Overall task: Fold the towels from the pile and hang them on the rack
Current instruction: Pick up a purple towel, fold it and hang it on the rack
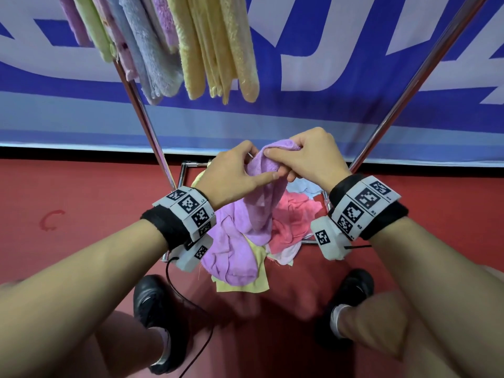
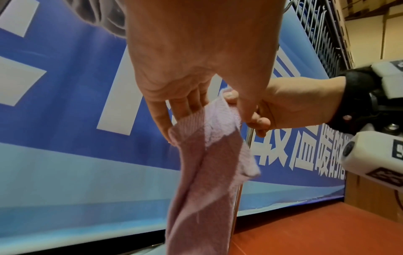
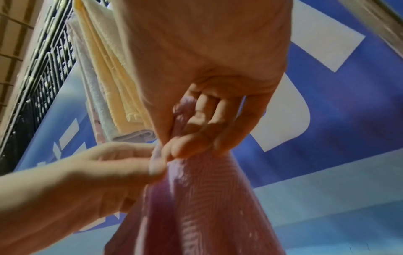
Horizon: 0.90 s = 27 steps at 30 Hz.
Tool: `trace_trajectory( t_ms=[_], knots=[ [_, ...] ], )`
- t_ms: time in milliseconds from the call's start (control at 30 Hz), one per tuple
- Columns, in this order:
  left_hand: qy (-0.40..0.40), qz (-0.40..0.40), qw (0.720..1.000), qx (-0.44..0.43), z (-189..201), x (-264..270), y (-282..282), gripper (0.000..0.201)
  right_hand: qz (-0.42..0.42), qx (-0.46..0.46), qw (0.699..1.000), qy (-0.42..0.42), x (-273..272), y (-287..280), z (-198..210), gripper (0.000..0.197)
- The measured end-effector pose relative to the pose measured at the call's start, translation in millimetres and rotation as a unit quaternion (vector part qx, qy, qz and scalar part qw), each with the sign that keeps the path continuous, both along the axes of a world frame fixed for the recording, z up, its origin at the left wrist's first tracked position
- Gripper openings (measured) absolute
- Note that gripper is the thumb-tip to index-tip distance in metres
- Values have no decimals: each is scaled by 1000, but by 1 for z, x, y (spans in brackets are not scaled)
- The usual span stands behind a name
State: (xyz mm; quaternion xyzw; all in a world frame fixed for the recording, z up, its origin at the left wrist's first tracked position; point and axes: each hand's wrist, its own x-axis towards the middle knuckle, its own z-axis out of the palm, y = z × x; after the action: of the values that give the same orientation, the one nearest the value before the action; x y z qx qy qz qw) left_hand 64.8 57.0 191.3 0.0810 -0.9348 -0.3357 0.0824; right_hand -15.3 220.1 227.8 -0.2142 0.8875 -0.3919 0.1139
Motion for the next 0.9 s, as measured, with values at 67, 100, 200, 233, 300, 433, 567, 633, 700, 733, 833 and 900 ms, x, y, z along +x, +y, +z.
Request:
trace_trajectory(
  t_ms=[67,100,200,233,300,433,567,633,700,733,833,900],
  knots=[
    [-8,-17,1000,-25,0,-1,-5,19,40,-4,999,-21,-5,3,2,36],
    [-17,-20,999,-28,2,-2,-8,8,49,7,999,-11,-8,6,2,41],
    [-58,-10,998,5,6,-4,-22,9,16,93,992,90,-21,13,-4,59],
    [-66,-9,998,21,6,-5,-27,8,9,103,989,109,-25,15,-8,55],
    [-67,1,997,50,7,-8,-38,7,4,62,992,113,-27,16,-10,34],
    [-3,41,996,78,12,-9,-54,15,-7,-53,994,92,-27,13,-11,15],
    [64,61,986,142,21,-8,-60,21,-9,-66,996,53,-31,11,-11,8],
    [62,39,983,166,25,-5,-60,16,-3,-63,998,33,-34,14,-11,5],
    [64,25,983,169,25,-2,-60,12,1,-65,998,5,-38,16,-11,5],
    [69,25,983,169,25,-1,-61,12,5,-67,998,-5,-39,18,-11,5],
    [87,32,982,165,24,1,-61,10,11,-87,996,-30,-39,20,-7,9],
    [84,24,983,163,25,3,-61,12,7,-101,994,-45,-37,20,-3,10]
  ],
)
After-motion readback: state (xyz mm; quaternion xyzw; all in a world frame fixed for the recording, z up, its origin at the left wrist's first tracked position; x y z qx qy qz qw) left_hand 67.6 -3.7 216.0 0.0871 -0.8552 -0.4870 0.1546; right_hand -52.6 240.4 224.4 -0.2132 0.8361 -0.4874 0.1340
